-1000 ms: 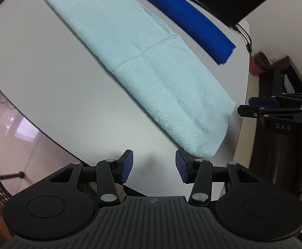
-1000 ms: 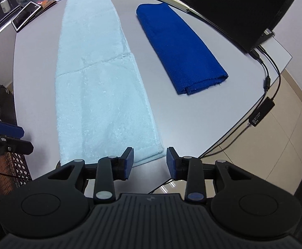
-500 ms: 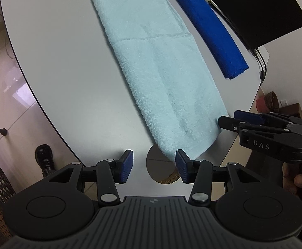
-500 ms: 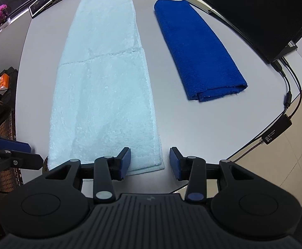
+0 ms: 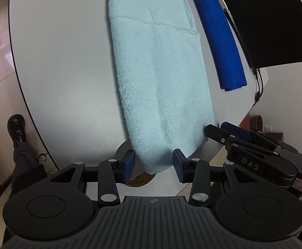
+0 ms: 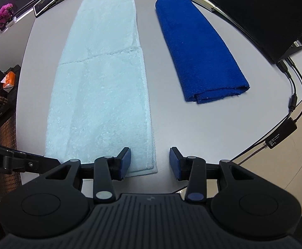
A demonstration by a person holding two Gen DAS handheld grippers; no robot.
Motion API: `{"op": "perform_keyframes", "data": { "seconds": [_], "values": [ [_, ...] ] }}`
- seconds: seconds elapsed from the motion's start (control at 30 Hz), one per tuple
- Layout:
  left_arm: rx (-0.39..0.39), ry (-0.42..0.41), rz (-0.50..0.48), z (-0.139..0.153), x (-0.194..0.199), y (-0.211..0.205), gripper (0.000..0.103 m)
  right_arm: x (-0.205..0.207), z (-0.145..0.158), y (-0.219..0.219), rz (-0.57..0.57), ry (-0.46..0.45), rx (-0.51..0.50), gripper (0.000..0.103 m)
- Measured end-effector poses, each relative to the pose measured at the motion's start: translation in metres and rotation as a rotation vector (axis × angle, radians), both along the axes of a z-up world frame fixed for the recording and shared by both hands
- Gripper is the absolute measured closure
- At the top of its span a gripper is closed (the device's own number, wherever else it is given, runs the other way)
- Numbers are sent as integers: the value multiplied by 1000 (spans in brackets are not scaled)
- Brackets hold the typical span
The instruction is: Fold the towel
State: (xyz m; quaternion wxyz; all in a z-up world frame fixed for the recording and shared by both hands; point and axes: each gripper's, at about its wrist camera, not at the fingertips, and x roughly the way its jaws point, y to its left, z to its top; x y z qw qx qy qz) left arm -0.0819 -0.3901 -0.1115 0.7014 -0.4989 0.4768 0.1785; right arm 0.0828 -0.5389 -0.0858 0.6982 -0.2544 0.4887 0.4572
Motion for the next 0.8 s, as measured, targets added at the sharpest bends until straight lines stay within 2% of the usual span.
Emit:
{"op": "perform_keyframes", "data": {
  "seconds": [0.27, 0.37, 0.5, 0.6, 0.8],
  "values": [
    [-38, 9, 36, -14, 2, 2, 60, 5, 0, -7, -10, 16, 7, 61],
    [-37, -6, 32, -16, 3, 1, 74, 6, 0, -10, -20, 20, 8, 61],
    [-13, -24, 13, -12, 3, 0, 87, 6, 2, -15, -36, 24, 15, 61],
    [1, -34, -2, -7, -1, 0, 92, 5, 4, -18, -49, 42, 26, 61],
    [-16, -18, -15, -3, -8, 0, 92, 2, 3, -23, -73, 85, 42, 61]
  ]
}}
